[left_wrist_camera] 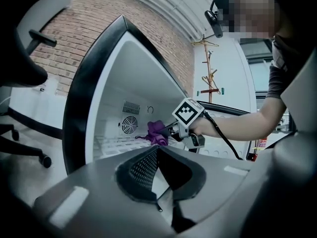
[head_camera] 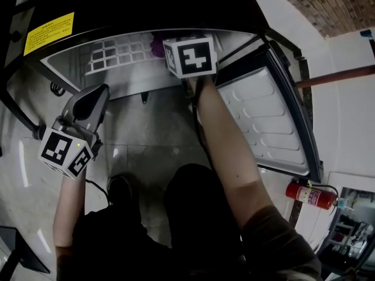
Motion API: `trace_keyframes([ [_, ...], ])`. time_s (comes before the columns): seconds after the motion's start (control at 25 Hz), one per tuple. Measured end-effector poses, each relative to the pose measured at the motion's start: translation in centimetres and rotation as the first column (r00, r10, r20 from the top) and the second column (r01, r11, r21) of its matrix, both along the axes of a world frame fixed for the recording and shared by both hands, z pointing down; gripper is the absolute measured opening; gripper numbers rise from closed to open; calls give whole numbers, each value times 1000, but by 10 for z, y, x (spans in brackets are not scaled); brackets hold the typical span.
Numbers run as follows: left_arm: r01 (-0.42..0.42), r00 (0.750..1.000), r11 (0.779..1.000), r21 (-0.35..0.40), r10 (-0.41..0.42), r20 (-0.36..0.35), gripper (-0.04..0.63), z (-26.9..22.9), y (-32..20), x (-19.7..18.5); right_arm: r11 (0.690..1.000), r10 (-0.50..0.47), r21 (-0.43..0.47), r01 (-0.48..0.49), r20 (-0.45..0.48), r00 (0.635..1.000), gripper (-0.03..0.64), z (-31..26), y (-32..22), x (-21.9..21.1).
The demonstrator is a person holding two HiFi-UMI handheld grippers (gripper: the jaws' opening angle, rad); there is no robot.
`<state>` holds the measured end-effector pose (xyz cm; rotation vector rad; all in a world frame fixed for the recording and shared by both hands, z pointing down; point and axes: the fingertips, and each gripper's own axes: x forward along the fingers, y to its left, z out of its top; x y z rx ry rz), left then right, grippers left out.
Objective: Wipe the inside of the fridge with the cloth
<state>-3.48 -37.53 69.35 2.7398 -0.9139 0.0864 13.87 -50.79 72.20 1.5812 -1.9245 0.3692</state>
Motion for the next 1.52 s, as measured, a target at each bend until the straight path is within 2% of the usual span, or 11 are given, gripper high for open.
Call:
trace_keyframes([
  [0.16,2,1000,1000,-21,-3,-2,17,3,-2,3,992,129,8,-129,26,991,78,-2,8,38],
  [0.28,-19,1000,999,-27,19,10,17,7,0,11,989,143,27,-145,61,988,77,-5,15,41],
  [0.44,-50,999,999,14,49,16,17,-4,-3,25,972,86,207,-113,132,987,77,-45,19,26],
  [0.52,-64,998,997,53,63,18,17,-16,-6,32,946,113,279,-165,190,975,77,-66,21,29],
  [0.6,-85,996,992,89,83,21,17,-28,-8,42,920,163,305,-245,271,949,77,-76,23,40],
  [0.68,-109,994,988,112,107,16,17,-36,-7,51,905,213,273,-327,376,902,77,-73,27,51],
  [0.8,-128,992,986,106,127,24,17,-31,0,57,904,274,165,-393,483,832,77,-51,31,55],
  [1.04,-151,987,988,36,148,66,17,11,12,55,902,333,58,-428,538,774,77,-13,42,59],
  [1.36,-123,989,992,-29,125,73,17,49,14,44,912,297,48,-408,610,735,78,2,54,49],
  [1.44,-124,990,992,-30,126,71,17,53,14,43,935,226,66,-348,646,729,78,0,57,36],
  [1.52,-123,989,992,-38,126,72,17,60,15,42,966,108,111,-234,647,755,78,-2,64,13],
])
